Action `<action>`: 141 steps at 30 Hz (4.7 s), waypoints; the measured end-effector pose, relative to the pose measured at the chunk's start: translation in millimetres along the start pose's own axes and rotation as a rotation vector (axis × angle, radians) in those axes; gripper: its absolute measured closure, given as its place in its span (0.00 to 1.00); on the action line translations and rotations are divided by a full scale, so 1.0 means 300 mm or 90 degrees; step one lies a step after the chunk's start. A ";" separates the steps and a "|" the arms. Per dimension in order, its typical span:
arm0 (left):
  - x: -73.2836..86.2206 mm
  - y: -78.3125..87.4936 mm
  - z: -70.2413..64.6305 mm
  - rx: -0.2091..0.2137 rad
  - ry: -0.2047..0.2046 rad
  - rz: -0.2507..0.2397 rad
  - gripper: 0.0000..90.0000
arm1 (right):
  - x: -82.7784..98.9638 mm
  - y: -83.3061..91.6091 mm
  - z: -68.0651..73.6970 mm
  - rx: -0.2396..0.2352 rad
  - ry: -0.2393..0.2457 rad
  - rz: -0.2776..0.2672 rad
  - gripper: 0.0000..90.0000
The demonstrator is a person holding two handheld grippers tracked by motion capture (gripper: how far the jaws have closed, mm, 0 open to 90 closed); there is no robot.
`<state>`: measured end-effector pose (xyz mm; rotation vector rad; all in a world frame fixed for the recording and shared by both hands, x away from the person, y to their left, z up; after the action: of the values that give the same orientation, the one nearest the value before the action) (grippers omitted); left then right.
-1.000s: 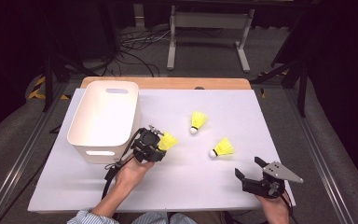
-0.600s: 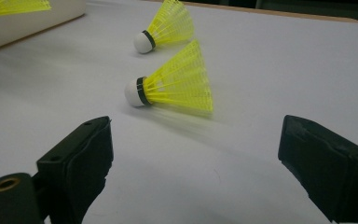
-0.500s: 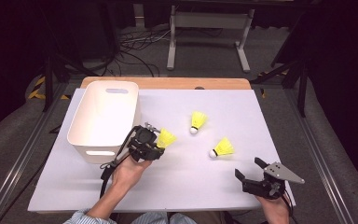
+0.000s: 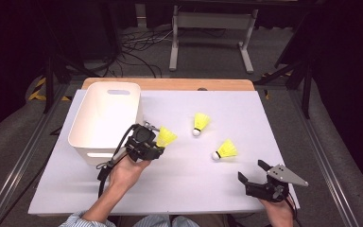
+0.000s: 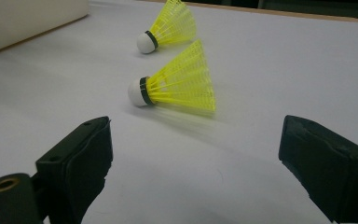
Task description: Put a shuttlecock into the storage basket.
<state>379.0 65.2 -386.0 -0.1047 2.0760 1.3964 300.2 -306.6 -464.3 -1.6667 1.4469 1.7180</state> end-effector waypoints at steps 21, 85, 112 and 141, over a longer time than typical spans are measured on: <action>-0.042 0.085 0.026 -0.015 0.004 -0.013 0.72 | 0.002 -0.002 0.000 -0.001 -0.004 0.005 0.11; -0.137 0.252 0.210 -0.022 0.093 -0.068 0.72 | 0.003 0.001 -0.001 -0.001 -0.003 0.005 0.11; -0.159 0.214 0.326 -0.048 0.141 -0.063 0.72 | 0.004 0.000 -0.002 0.000 -0.004 0.006 0.11; -0.227 0.106 0.452 -0.070 0.187 -0.029 0.72 | 0.007 -0.001 -0.007 0.004 -0.009 0.009 0.11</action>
<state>482.2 177.2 -356.8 -0.4238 2.2133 1.5418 301.1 -308.8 -465.8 -1.6413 1.4588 1.7282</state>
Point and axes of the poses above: each handheld gripper's, and its own axes: y roughly backward along the jaws, x roughly out of its underside, z roughly to its left, the point moved 3 cm from there along -y, roughly forward along the jaws, and after that the axes turned 14 degrees about y, right-handed, at the moved point
